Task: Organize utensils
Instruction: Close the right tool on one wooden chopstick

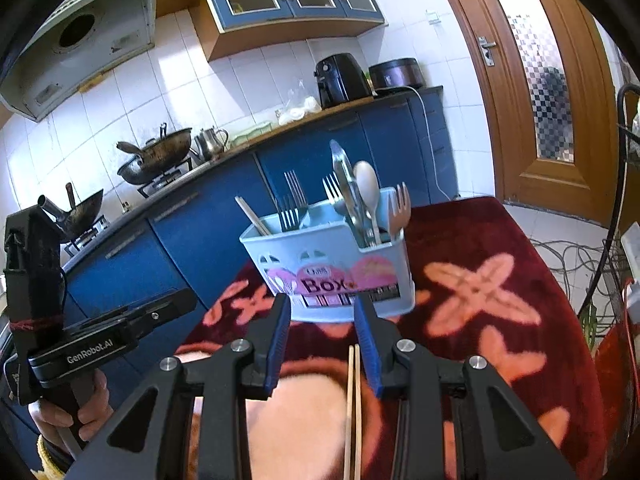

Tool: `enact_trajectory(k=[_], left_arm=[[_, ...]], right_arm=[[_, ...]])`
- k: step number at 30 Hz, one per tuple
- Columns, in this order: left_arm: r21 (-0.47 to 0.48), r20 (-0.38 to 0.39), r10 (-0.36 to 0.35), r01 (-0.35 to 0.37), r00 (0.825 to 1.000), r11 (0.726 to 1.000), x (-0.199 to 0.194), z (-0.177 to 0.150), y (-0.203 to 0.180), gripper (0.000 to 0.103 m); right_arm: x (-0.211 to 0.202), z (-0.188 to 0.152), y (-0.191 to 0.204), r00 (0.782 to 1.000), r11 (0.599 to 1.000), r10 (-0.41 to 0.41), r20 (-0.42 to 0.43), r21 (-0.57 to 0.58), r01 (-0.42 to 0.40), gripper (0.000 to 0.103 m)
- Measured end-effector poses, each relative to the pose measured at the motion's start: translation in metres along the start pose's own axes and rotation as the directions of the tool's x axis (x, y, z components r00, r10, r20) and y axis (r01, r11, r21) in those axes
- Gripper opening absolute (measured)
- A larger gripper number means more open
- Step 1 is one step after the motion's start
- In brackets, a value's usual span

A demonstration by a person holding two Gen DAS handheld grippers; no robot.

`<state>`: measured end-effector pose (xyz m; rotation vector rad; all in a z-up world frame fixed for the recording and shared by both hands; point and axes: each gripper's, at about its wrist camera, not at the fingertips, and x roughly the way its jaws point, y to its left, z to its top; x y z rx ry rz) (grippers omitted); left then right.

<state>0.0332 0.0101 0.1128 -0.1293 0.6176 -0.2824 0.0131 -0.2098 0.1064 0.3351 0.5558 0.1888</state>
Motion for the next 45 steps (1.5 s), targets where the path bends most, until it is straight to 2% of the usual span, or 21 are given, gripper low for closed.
enact_trajectory(k=[10, 27, 28, 32, 35, 45], left_arm=[[-0.036, -0.063, 0.018, -0.020, 0.998, 0.999, 0.014, -0.023, 0.008, 0.040], [-0.057, -0.142, 0.041, -0.050, 0.989, 0.997, 0.036, -0.051, 0.017, 0.040], [-0.057, -0.146, 0.042, -0.050, 0.988, 0.997, 0.037, -0.052, 0.017, 0.040], [-0.061, -0.163, 0.038, -0.048, 0.986, 0.997, 0.041, -0.058, 0.016, 0.040], [-0.061, -0.172, 0.033, -0.044, 0.985, 0.997, 0.044, -0.061, 0.016, 0.040], [-0.072, -0.183, 0.018, -0.031, 0.983, 0.997, 0.048, -0.065, 0.018, 0.040]], right_arm=[[0.016, -0.025, -0.013, 0.996, 0.999, -0.035, -0.086, 0.008, 0.036, 0.036], [0.056, -0.070, -0.018, 0.958, 0.994, -0.101, -0.269, -0.061, 0.087, 0.036], [0.057, -0.071, -0.018, 0.956, 0.994, -0.100, -0.274, -0.065, 0.086, 0.035], [0.063, -0.076, -0.017, 0.946, 0.992, -0.112, -0.305, -0.091, 0.088, 0.020], [0.068, -0.079, -0.016, 0.938, 0.990, -0.121, -0.326, -0.106, 0.091, 0.014], [0.081, -0.086, -0.005, 0.909, 0.975, -0.174, -0.379, -0.195, 0.105, 0.014]])
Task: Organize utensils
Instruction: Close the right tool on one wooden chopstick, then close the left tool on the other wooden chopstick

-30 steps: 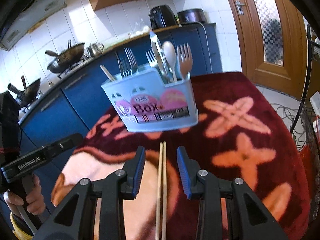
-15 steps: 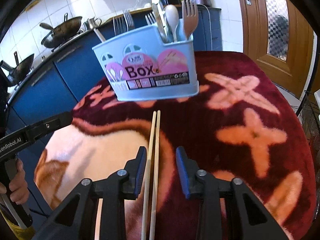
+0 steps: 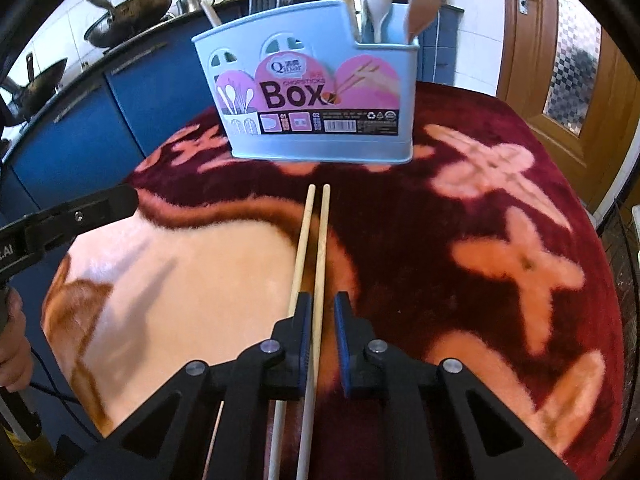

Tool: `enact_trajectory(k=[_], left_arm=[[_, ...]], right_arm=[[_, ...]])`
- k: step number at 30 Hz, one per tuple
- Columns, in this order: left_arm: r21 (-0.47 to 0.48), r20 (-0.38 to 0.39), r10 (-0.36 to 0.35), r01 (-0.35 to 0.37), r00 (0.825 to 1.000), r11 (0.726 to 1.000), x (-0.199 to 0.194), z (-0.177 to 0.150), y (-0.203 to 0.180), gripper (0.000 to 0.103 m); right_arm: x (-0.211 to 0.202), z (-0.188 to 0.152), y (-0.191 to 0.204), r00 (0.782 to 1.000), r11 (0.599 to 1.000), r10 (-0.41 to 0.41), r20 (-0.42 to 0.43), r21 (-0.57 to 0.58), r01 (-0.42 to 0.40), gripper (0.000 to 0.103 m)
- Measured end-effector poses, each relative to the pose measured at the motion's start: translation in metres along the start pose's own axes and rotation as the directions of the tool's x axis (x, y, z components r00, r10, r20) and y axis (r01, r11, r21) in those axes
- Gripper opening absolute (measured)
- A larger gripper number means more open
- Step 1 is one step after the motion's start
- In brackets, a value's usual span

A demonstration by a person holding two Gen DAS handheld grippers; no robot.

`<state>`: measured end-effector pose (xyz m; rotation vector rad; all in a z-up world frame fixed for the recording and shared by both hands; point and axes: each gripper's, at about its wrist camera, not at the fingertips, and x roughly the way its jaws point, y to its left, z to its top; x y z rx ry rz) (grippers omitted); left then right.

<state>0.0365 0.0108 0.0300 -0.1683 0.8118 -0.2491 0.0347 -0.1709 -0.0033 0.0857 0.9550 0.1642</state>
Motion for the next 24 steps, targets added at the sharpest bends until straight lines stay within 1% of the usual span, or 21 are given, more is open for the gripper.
enact_trajectory(k=[5, 8, 11, 17, 24], left_arm=[[-0.002, -0.006, -0.005, 0.005, 1.000, 1.000, 0.002, -0.001, 0.001, 0.040], [0.001, -0.010, -0.009, 0.009, 1.000, 1.000, 0.002, -0.001, -0.001, 0.040], [0.007, -0.013, -0.010, 0.010, 1.000, 1.000, 0.003, -0.002, -0.004, 0.040], [0.021, -0.029, -0.023, 0.024, 0.999, 1.000, 0.006, -0.003, -0.016, 0.040], [0.034, -0.073, -0.056, 0.059, 0.996, 0.998, 0.016, -0.006, -0.035, 0.040]], right_arm=[[0.004, 0.004, -0.005, 1.000, 0.999, 0.019, -0.017, 0.028, -0.018, 0.007], [0.003, 0.004, -0.012, 0.999, 0.997, 0.046, -0.011, 0.069, -0.045, 0.006], [-0.003, 0.003, -0.019, 0.998, 0.992, 0.066, 0.012, 0.110, -0.067, 0.006], [-0.021, 0.001, -0.033, 0.996, 0.985, 0.067, 0.062, 0.155, -0.075, 0.006], [-0.037, -0.002, -0.053, 0.992, 0.977, 0.062, 0.106, 0.195, -0.082, 0.006]])
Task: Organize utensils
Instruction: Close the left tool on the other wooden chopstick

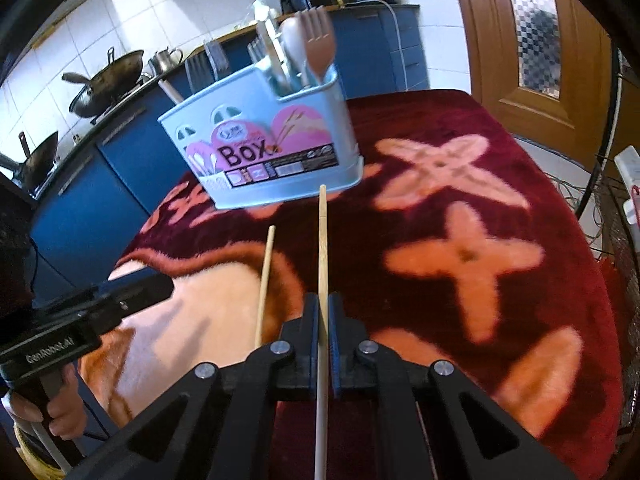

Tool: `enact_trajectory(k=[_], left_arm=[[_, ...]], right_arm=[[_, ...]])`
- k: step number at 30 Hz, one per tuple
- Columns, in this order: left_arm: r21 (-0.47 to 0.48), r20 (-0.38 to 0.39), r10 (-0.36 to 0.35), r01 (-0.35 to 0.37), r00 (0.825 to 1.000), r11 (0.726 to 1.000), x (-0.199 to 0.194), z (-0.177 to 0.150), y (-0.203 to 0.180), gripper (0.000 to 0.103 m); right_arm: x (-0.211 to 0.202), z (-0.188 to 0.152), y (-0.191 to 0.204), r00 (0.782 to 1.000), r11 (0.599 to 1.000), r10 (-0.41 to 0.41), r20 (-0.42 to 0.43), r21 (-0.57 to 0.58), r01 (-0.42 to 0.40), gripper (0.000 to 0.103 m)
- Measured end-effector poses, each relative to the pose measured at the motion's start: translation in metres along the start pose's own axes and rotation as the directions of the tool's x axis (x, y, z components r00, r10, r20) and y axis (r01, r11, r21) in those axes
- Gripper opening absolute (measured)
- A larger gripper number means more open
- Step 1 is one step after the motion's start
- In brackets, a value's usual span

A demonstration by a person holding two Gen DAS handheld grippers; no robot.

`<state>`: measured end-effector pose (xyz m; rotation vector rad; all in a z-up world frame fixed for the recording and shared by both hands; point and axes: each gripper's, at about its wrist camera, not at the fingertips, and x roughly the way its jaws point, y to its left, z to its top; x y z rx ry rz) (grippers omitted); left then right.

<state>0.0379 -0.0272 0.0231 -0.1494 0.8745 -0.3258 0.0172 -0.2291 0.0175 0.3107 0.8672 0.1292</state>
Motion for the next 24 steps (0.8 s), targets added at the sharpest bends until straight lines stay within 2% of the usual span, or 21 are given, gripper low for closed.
enact_trajectory(k=[9, 15, 24], left_arm=[[0.010, -0.071, -0.049, 0.049, 0.996, 0.999, 0.019, 0.001, -0.026, 0.040], [0.044, -0.098, -0.050, 0.055, 0.994, 0.998, 0.030, 0.001, -0.045, 0.040], [0.046, -0.150, -0.032, 0.040, 0.988, 0.998, 0.051, 0.006, -0.059, 0.040]], right_arm=[[-0.012, -0.005, -0.023, 1.000, 0.999, 0.015, 0.018, 0.035, -0.016, 0.006], [-0.016, -0.007, -0.032, 0.999, 0.998, 0.031, 0.029, 0.047, -0.032, 0.006], [-0.021, -0.008, -0.041, 0.998, 0.998, 0.040, 0.045, 0.056, -0.042, 0.006]])
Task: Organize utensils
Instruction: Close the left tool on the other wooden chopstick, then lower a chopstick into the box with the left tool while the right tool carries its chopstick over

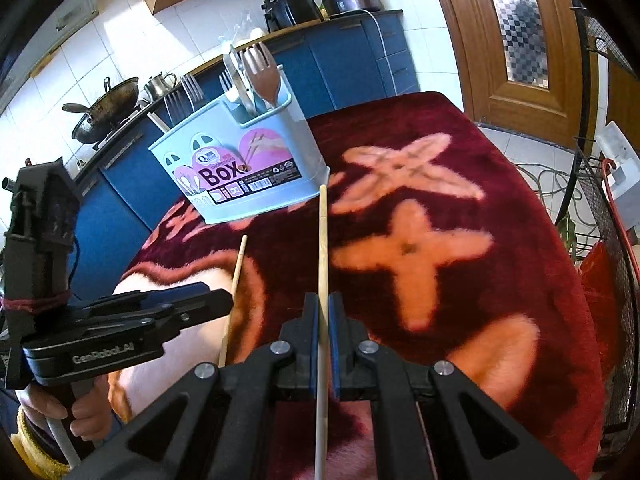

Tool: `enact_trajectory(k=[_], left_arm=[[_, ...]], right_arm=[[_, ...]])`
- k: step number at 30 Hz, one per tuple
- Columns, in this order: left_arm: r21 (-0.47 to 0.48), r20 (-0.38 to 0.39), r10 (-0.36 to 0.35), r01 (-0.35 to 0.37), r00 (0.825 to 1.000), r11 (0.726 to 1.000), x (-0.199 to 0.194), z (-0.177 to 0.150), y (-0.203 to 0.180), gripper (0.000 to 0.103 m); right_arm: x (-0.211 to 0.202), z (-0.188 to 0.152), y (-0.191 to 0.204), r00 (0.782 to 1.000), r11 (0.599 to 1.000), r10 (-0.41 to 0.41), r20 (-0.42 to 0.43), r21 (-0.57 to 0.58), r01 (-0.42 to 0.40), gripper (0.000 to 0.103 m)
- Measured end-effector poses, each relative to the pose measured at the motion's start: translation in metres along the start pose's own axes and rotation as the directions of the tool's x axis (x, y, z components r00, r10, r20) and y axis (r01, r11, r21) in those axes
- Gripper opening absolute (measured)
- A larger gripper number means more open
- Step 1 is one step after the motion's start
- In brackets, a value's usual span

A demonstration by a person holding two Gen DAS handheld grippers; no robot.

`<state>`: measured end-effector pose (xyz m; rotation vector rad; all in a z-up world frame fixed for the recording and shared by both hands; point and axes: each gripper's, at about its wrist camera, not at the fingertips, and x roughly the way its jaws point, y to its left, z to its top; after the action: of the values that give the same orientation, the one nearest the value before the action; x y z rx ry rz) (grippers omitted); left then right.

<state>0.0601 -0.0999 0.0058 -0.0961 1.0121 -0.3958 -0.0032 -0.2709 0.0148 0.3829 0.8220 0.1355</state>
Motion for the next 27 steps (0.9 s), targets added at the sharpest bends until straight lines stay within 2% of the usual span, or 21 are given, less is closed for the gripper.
enact_trajectory(k=[6, 11, 15, 24, 27], left_arm=[[-0.010, -0.051, -0.004, 0.003, 0.999, 1.000, 0.015, 0.003, -0.003, 0.032], [-0.059, -0.089, -0.014, 0.009, 0.996, 0.998, 0.026, 0.005, 0.004, 0.022], [-0.073, -0.106, -0.045, 0.037, 0.993, 0.997, 0.031, 0.008, 0.007, 0.020], [-0.101, -0.104, -0.066, 0.055, 0.992, 0.993, 0.032, 0.010, 0.017, 0.004], [-0.113, -0.093, -0.085, 0.074, 0.992, 0.991, 0.029, 0.009, 0.021, 0.004]], right_arm=[[0.000, 0.000, -0.005, 1.000, 1.000, 0.011, 0.004, 0.013, -0.011, 0.006], [-0.001, 0.000, -0.008, 1.000, 1.000, 0.015, 0.004, 0.021, -0.016, 0.006], [0.001, 0.000, -0.010, 1.000, 0.999, 0.018, 0.002, 0.028, -0.018, 0.006], [-0.001, 0.000, -0.008, 1.000, 0.999, 0.023, 0.009, 0.026, -0.023, 0.006], [-0.002, 0.000, -0.007, 1.000, 0.999, 0.022, 0.013, 0.026, -0.022, 0.006]])
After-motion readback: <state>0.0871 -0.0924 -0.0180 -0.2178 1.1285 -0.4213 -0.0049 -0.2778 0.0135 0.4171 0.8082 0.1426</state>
